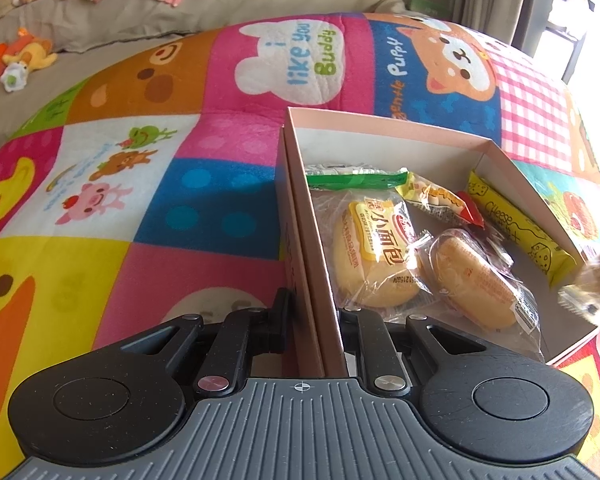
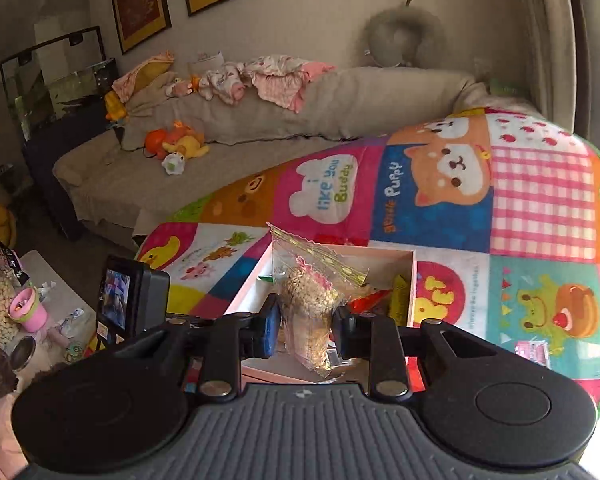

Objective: Organize objects
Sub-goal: 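Lower the granola bar into the pink box and open the right tool, then move the right tool to the pink Volcano packet and grasp it, then lift the Volcano packet and carry it over the pink box, then lower the Volcano packet into the pink box and open the right tool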

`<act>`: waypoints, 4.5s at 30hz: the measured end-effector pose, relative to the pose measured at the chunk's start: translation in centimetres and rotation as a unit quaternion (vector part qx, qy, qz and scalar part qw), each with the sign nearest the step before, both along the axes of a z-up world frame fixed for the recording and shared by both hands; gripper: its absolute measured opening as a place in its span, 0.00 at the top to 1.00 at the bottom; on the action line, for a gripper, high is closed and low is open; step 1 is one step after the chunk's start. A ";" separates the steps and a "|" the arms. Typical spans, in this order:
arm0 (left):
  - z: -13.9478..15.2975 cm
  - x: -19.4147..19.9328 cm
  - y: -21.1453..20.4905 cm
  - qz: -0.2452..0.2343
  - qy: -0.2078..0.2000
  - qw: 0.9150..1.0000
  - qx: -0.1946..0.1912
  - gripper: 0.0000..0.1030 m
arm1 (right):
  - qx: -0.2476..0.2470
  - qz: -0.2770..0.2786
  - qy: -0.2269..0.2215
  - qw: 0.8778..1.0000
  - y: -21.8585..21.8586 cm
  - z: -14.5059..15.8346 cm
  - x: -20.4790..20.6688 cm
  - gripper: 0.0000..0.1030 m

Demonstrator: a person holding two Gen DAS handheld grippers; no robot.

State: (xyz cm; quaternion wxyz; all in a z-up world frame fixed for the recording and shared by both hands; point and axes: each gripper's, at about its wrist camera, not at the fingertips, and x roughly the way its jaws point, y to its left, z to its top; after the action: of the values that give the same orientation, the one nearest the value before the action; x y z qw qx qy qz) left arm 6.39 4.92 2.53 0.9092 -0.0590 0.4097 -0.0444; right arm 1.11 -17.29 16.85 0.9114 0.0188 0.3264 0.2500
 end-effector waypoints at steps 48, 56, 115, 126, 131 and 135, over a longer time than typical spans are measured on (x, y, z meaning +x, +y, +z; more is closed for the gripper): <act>0.0 -0.4 -0.8 0.001 -0.003 1.000 0.020 0.85 | -0.124 -0.188 0.086 0.970 -14.0 -16.0 5.1 0.16; 0.1 -0.4 -0.8 0.001 0.000 1.000 0.025 0.85 | -0.105 -0.222 0.074 0.966 -15.7 -15.6 7.5 0.16; -0.2 -0.5 -0.2 -0.002 -0.007 1.000 -0.003 0.83 | -0.117 -0.030 -0.038 0.992 3.5 0.3 1.2 0.58; -0.2 -0.6 -0.2 -0.002 -0.008 1.000 -0.002 0.83 | -0.102 -0.067 -0.021 0.992 3.8 -1.3 4.9 0.55; -0.2 -0.6 -0.2 -0.002 -0.008 1.000 -0.003 0.83 | -0.112 -0.074 -0.024 0.991 3.2 -1.7 4.6 0.49; -0.2 -0.6 -0.1 -0.002 -0.008 1.000 -0.003 0.83 | -0.134 -0.071 -0.031 0.988 2.3 -2.8 3.5 0.39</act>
State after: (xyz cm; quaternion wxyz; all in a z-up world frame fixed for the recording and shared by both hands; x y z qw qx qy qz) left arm 5.75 4.78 2.35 0.9123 -0.0603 0.4023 -0.0477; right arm 4.65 -14.99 14.09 0.9310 -0.0882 0.3260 0.1389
